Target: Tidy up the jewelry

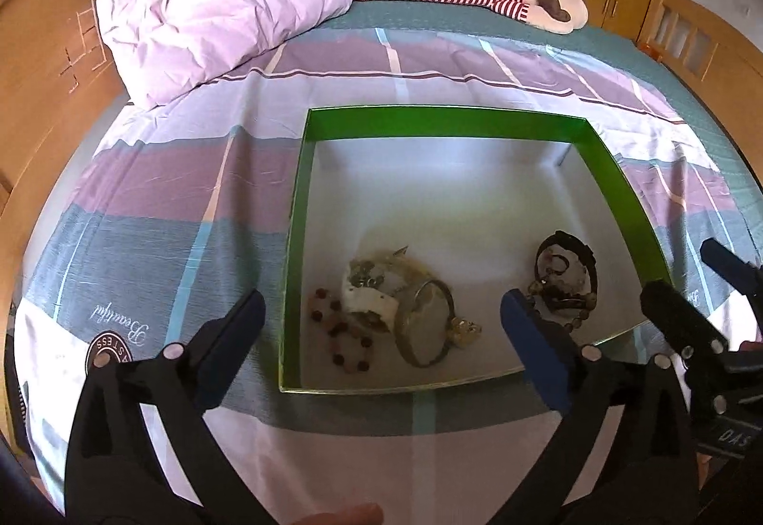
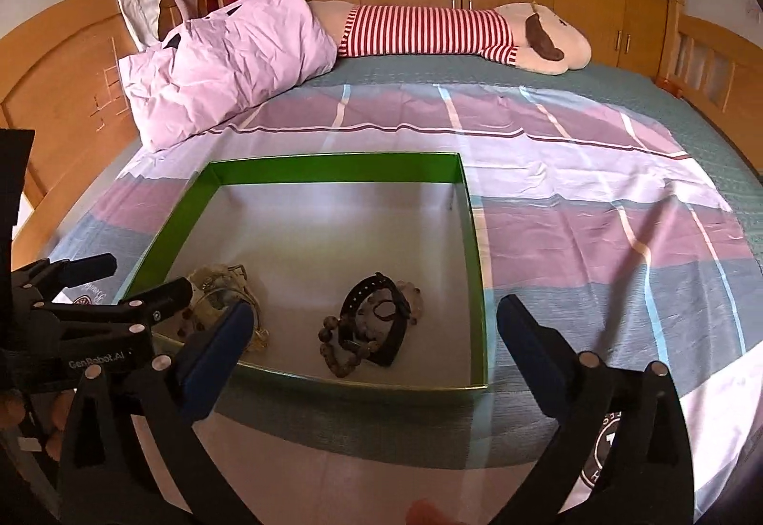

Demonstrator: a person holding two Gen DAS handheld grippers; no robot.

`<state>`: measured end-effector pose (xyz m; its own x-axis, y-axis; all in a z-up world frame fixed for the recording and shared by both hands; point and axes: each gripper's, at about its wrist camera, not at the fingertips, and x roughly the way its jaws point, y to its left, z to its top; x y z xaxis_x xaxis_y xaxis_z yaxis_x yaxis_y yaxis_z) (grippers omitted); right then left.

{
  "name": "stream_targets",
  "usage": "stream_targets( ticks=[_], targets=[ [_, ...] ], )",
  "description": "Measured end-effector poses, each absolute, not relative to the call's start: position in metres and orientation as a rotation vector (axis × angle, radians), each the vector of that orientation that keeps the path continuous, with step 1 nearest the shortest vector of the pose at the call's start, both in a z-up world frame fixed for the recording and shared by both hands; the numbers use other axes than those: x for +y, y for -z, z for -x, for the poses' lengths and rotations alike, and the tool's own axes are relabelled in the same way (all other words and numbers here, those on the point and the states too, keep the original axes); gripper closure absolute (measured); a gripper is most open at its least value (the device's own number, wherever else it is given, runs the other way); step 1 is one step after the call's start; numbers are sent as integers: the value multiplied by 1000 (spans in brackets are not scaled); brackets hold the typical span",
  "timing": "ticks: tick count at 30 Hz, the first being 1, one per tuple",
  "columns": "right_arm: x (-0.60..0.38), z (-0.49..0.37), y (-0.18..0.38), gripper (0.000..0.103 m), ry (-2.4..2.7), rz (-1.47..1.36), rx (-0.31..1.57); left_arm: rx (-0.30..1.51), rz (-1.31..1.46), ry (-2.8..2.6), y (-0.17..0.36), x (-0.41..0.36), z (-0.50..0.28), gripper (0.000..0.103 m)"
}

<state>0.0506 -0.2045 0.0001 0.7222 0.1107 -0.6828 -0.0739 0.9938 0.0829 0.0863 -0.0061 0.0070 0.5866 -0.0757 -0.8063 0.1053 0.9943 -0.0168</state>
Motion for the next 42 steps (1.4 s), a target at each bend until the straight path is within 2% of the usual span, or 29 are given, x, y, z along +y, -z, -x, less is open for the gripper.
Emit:
stream_targets(
  ticks=[15, 42],
  targets=[
    [-193, -50, 10, 1, -113, -34, 783, 996, -57, 112, 4, -9, -88, 2],
    [-195, -48, 3, 1, -100, -18, 763, 993, -26, 114, -1, -3, -89, 2]
  ],
)
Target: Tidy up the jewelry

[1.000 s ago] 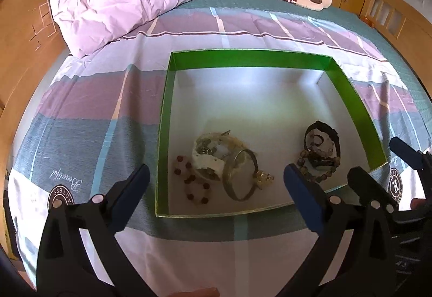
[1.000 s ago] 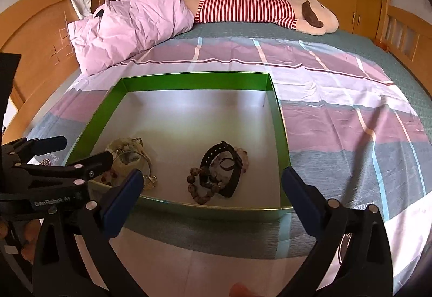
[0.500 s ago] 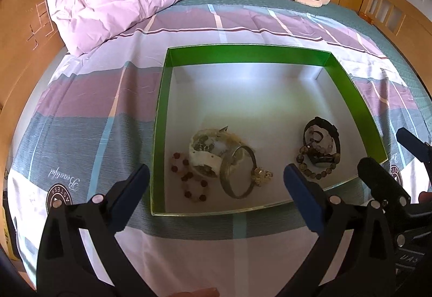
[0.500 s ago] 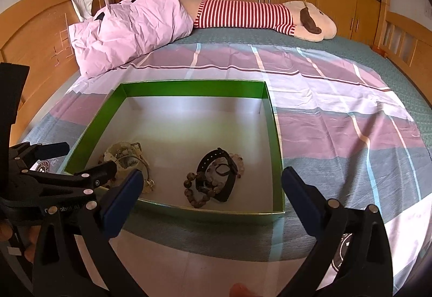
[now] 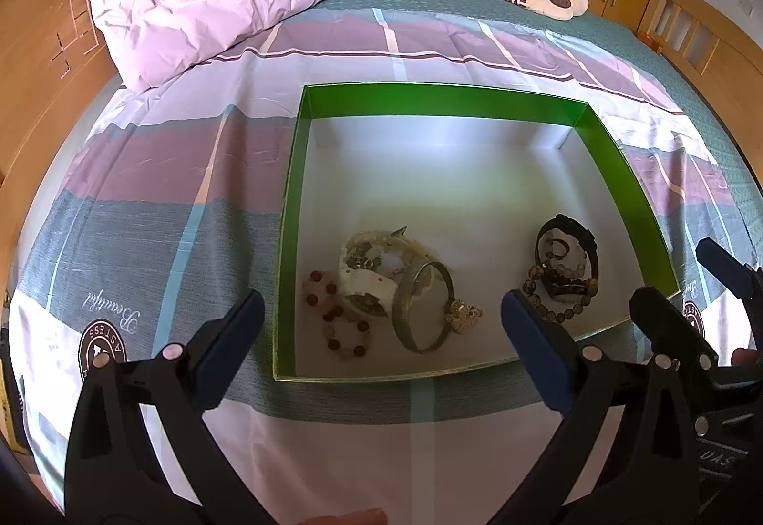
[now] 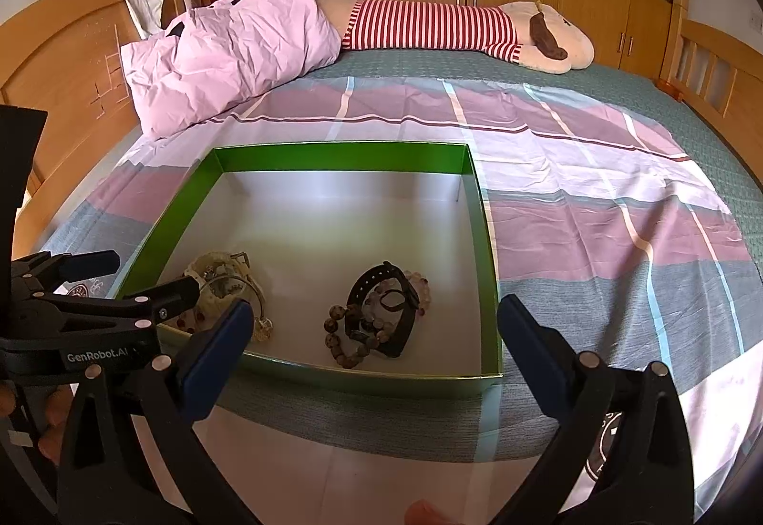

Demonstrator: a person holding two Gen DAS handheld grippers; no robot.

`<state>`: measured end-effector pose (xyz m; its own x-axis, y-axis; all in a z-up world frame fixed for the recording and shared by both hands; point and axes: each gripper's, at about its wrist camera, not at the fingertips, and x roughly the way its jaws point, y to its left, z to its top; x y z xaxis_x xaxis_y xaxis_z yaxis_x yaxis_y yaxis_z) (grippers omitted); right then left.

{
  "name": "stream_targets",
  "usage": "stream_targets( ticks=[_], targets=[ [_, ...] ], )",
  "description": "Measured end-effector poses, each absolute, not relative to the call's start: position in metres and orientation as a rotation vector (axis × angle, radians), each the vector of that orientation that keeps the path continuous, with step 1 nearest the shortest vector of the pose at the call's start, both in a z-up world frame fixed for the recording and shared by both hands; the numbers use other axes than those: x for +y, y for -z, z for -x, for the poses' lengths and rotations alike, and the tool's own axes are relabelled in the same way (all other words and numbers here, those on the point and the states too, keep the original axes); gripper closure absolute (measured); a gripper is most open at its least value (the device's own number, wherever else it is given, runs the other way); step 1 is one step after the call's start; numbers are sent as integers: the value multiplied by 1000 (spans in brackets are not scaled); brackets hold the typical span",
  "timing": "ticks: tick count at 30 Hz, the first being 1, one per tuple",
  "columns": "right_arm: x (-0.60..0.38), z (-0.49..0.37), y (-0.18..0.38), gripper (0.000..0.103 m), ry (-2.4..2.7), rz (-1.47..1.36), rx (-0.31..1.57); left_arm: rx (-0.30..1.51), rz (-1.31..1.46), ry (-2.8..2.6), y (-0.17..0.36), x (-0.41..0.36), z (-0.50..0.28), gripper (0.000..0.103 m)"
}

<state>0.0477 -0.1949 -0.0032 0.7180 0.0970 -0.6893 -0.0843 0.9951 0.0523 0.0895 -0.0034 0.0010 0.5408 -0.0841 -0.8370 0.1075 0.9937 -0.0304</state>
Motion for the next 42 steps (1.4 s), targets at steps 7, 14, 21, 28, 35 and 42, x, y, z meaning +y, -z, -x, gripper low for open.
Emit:
stream_targets(
  ticks=[7, 14, 21, 28, 35, 42],
  targets=[
    [-194, -48, 4, 1, -103, -16, 766, 993, -23, 112, -1, -3, -89, 2],
    [-194, -48, 4, 1, -104, -14, 767, 994, -26, 116, -1, -3, -90, 2],
    [-192, -48, 6, 1, -108, -12, 774, 995, -26, 116, -1, -4, -90, 2],
    [-192, -48, 6, 1, -106, -13, 772, 995, -31, 119, -1, -6, -89, 2],
    [-192, -48, 6, 1, -107, -12, 772, 995, -32, 119, -1, -6, -89, 2],
    [-191, -48, 6, 1, -108, -9, 775, 995, -33, 120, -1, -6, -89, 2]
  ],
)
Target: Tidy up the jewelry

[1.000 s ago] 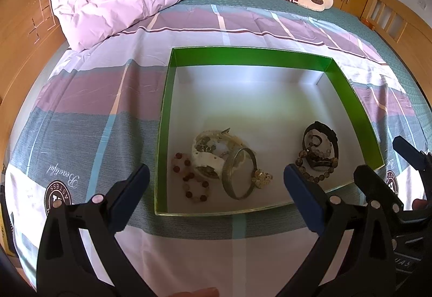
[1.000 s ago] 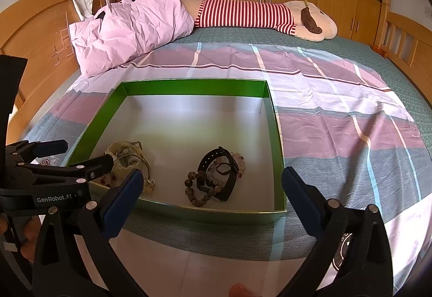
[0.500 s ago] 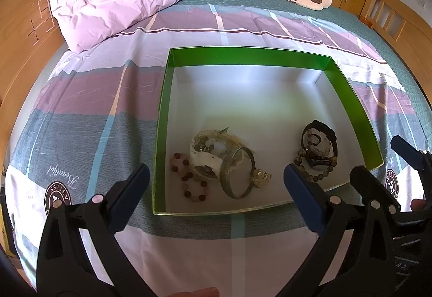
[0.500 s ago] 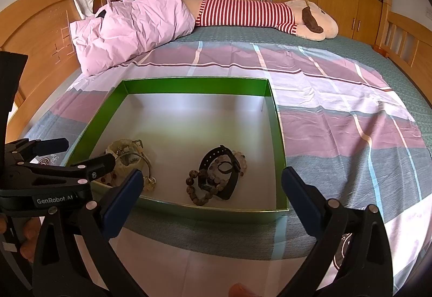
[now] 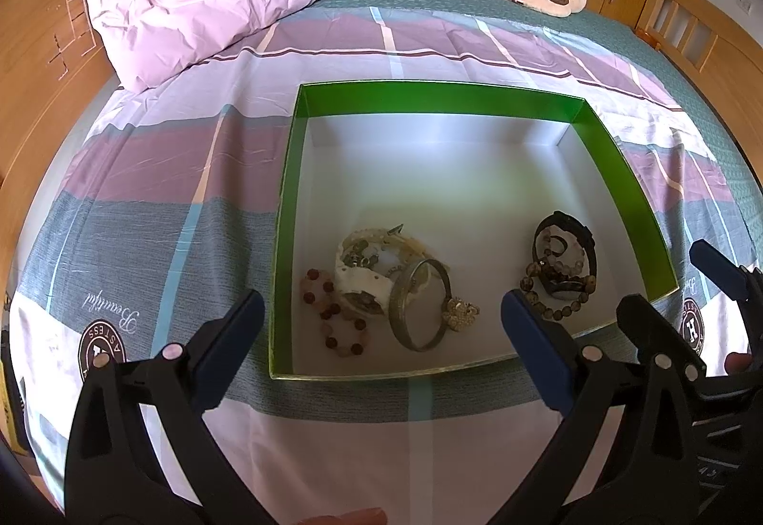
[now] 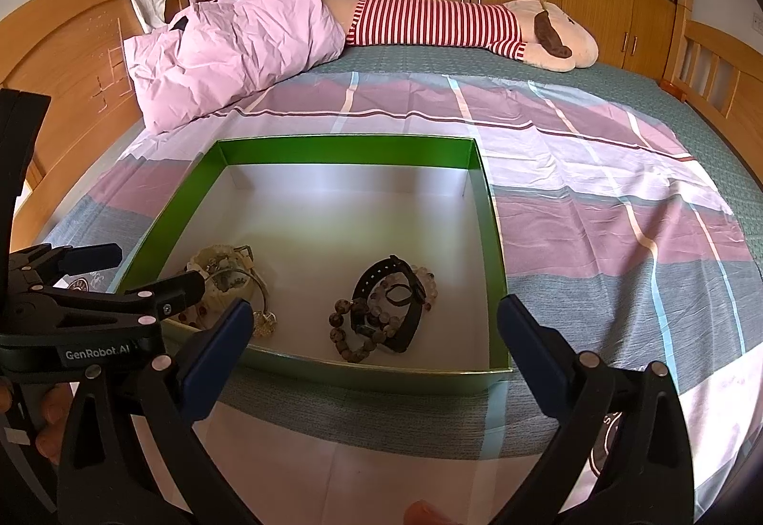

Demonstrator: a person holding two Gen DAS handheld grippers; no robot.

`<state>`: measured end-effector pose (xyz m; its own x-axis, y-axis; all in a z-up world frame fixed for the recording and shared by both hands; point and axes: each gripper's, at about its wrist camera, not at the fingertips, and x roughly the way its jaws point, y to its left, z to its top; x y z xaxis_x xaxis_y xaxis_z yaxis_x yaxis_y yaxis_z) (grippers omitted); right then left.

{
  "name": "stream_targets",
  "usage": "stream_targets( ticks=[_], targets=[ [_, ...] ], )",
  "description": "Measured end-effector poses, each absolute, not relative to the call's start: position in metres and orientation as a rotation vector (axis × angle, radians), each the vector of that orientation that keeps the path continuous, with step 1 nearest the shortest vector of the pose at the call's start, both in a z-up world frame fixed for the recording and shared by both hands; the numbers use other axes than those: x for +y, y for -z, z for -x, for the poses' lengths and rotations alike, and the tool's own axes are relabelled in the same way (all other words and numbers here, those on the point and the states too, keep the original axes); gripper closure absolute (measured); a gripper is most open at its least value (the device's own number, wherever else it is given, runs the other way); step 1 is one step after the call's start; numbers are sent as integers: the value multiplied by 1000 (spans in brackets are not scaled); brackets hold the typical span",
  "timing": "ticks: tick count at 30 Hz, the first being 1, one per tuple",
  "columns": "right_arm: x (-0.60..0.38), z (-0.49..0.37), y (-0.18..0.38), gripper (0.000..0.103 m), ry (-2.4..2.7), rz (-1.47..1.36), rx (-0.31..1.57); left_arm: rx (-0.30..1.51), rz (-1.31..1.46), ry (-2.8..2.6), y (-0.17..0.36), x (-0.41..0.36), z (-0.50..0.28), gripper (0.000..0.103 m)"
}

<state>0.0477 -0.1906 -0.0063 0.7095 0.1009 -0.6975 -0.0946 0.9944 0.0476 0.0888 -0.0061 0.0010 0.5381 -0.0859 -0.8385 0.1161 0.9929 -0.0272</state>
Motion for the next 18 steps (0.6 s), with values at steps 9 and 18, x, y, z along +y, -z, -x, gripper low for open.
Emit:
stream_targets(
  ticks=[9, 18],
  targets=[
    [-188, -48, 7, 1, -111, -4, 776, 997, -30, 118, 0, -6, -89, 2],
    [-189, -48, 7, 1, -109, -7, 776, 999, -29, 122, 1, -6, -89, 2]
  ],
)
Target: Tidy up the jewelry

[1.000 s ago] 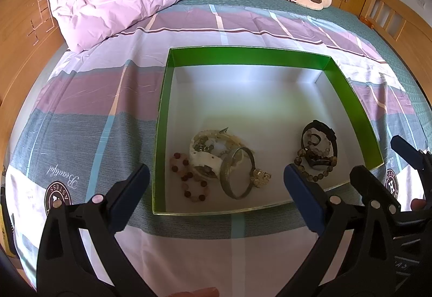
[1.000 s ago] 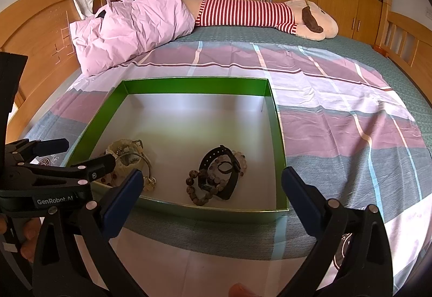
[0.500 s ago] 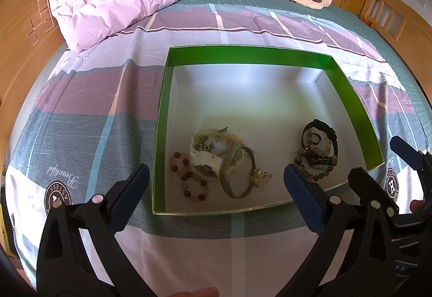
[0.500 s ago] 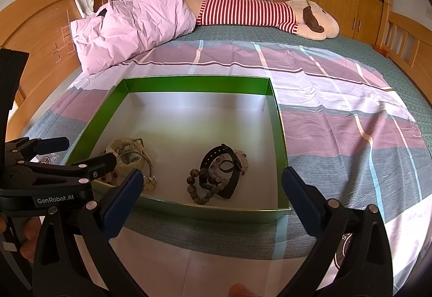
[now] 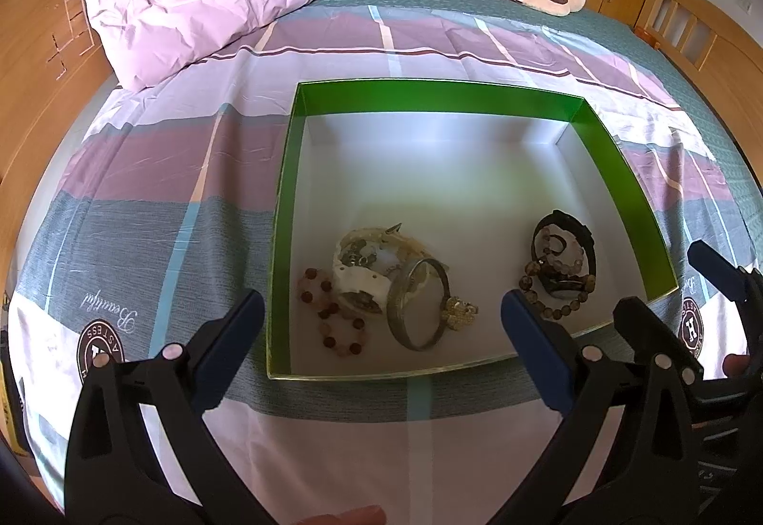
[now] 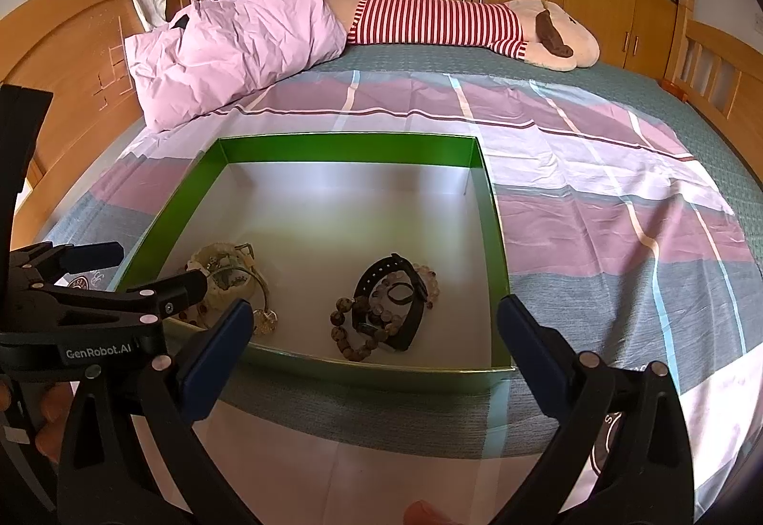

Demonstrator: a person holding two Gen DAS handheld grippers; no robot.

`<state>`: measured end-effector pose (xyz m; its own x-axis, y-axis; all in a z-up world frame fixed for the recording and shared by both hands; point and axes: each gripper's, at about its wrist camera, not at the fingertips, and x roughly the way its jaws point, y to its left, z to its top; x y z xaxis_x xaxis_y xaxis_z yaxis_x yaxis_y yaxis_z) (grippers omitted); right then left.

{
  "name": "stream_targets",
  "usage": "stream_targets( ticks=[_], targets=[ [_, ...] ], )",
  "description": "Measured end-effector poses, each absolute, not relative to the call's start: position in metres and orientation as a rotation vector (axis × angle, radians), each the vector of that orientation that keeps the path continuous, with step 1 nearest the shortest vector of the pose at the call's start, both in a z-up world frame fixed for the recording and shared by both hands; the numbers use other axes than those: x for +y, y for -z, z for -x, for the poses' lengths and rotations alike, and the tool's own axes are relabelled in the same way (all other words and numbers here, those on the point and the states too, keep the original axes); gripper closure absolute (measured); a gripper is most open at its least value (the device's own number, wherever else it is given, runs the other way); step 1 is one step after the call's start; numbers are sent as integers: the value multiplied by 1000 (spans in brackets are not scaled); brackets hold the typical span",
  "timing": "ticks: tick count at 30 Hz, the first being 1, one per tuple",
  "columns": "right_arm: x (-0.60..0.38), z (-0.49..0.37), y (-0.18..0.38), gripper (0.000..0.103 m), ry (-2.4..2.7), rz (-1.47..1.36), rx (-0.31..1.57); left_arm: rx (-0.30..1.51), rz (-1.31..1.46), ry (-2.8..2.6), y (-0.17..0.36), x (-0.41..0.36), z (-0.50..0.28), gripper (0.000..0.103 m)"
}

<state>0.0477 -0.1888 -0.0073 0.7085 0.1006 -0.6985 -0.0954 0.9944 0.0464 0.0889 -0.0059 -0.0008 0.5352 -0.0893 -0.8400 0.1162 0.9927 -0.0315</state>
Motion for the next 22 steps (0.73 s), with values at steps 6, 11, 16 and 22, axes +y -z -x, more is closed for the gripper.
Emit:
stream_targets(
  ticks=[6, 11, 16, 22],
  targets=[
    [-189, -48, 7, 1, -109, -8, 776, 1001, -34, 123, 1, -7, -89, 2],
    [-189, -48, 7, 1, -108, -7, 775, 981, -56, 109, 0, -8, -88, 2],
    [-189, -48, 7, 1, -109, -7, 775, 988, -54, 115, 0, -7, -89, 2],
    [-188, -48, 7, 1, -109, -7, 776, 994, -52, 116, 0, -7, -91, 2]
  ],
)
